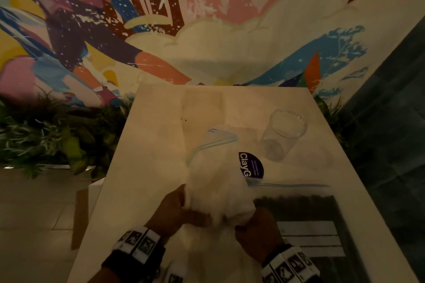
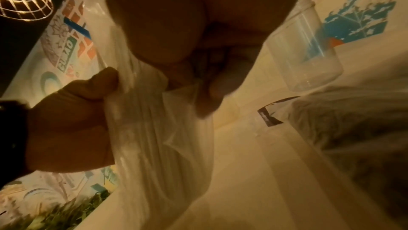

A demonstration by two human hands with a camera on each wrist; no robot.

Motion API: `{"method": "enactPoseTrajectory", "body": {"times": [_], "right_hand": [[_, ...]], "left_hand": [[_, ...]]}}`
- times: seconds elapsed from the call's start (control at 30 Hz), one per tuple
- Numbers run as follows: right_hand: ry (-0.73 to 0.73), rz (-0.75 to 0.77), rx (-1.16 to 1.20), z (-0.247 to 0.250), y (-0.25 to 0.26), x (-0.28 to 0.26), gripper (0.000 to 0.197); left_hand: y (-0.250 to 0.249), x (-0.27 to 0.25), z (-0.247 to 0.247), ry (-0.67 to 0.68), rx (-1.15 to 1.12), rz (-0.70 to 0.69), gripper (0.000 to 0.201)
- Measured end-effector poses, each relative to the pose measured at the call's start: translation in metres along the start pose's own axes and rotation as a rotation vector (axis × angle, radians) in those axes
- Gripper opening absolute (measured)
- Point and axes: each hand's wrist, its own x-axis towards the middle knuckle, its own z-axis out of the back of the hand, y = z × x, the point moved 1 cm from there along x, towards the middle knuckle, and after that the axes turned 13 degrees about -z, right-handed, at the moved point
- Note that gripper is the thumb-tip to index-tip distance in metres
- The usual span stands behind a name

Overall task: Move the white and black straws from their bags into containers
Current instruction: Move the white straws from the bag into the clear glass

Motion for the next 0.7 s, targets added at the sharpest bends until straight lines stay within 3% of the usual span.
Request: {"method": "enactPoseTrajectory", "body": {"times": [0.07, 0.13, 0.17, 0.23, 0.27, 0.33, 0.43, 0.5, 0.6, 0.67, 0.7], "right_hand": [[-0.071, -0.009, -0.064, -0.001, -0.004, -0.001, 0.037], [0.058, -0.118, -0.224, -0.006, -0.005, -0.003, 0.058], [0.098, -0.161, -0.255, -0.005, -0.006, -0.002, 0.056], [0.14, -0.218, -0.083, 0.005, -0.001, -0.003, 0.043], [0.158, -0.214, 0.087, 0.01, 0.004, -0.005, 0.052], [0.157, -0.162, 0.401, 0.019, 0.017, -0.008, 0.065], [-0.001, -0.059, 0.541, 0.018, 0.02, -0.005, 0.027], [-0.077, 0.007, 0.471, 0.015, 0.018, -0.003, 0.022], [-0.074, 0.104, 0.293, 0.002, 0.01, -0.001, 0.019], [-0.06, 0.093, 0.125, -0.004, 0.011, -0.004, 0.02], [-0.135, 0.114, 0.083, -0.004, 0.012, -0.006, 0.023]], "left_hand": [[0.005, 0.001, -0.001, -0.143, -0.022, -0.043, 0.073], [0.014, -0.001, -0.004, -0.275, -0.041, -0.079, 0.064], [0.016, -0.002, -0.008, -0.302, -0.031, -0.114, 0.065], [0.02, -0.002, -0.012, -0.319, -0.002, -0.181, 0.069], [0.02, -0.002, -0.012, -0.331, 0.005, -0.225, 0.068], [0.018, -0.002, -0.012, -0.291, 0.066, -0.324, 0.073], [0.014, -0.001, -0.014, -0.075, 0.216, -0.325, 0.108], [0.006, -0.001, -0.016, 0.032, 0.169, -0.294, 0.124], [0.003, 0.004, -0.009, 0.058, 0.165, -0.302, 0.132], [0.002, 0.0, -0.007, 0.04, 0.176, -0.269, 0.122], [0.002, -0.001, -0.008, 0.0, 0.205, -0.259, 0.108]]}}
